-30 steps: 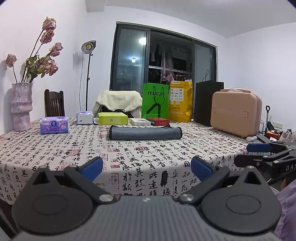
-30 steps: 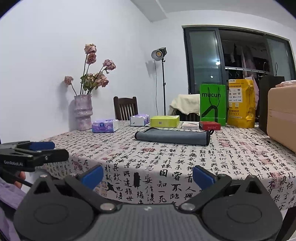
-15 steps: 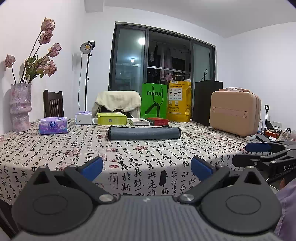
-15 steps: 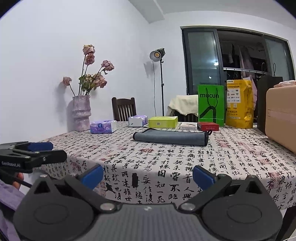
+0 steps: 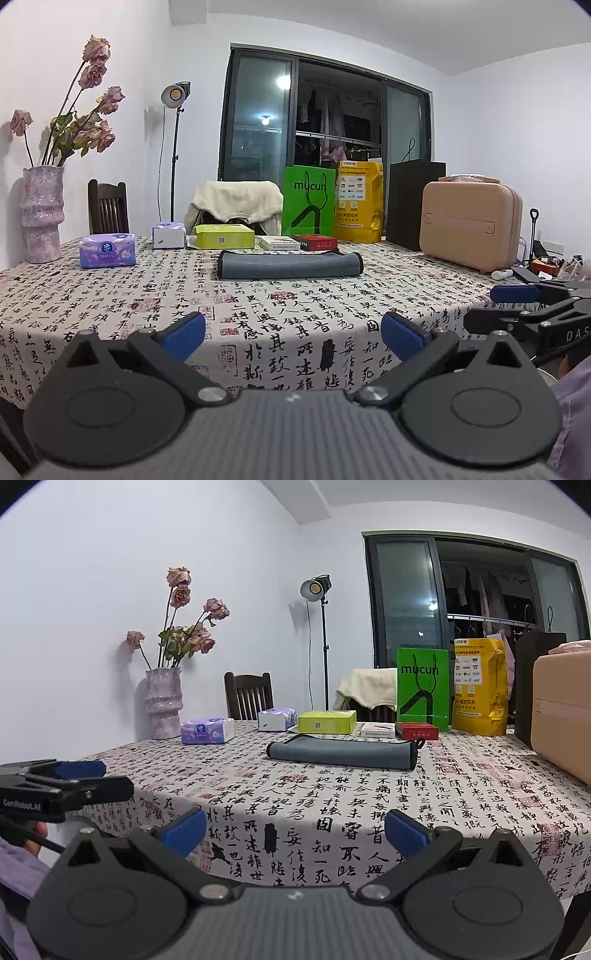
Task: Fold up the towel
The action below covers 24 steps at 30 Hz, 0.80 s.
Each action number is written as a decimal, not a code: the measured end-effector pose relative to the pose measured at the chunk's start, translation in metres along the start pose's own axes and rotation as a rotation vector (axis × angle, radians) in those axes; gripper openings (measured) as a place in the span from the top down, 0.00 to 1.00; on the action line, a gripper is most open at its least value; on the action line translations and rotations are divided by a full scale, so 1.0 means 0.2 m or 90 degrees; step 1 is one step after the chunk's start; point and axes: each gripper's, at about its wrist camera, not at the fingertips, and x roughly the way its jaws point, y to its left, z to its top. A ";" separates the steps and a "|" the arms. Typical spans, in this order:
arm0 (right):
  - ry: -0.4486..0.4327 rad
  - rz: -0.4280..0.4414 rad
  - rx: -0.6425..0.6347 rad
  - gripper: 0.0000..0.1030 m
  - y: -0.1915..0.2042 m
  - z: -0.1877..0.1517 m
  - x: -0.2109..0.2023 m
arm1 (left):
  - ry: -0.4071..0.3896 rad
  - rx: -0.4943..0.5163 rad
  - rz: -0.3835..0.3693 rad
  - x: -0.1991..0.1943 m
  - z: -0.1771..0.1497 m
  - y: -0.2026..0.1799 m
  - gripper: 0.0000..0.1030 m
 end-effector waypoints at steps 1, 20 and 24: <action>-0.001 0.000 0.000 0.00 0.00 0.00 0.00 | 0.000 0.000 0.000 0.00 0.00 0.00 0.00; 0.002 0.000 -0.008 0.00 0.01 0.00 0.00 | -0.003 0.005 0.000 -0.01 0.00 0.00 0.00; 0.004 -0.001 -0.007 0.00 0.01 0.00 0.01 | -0.003 0.005 0.001 -0.01 0.00 0.00 0.00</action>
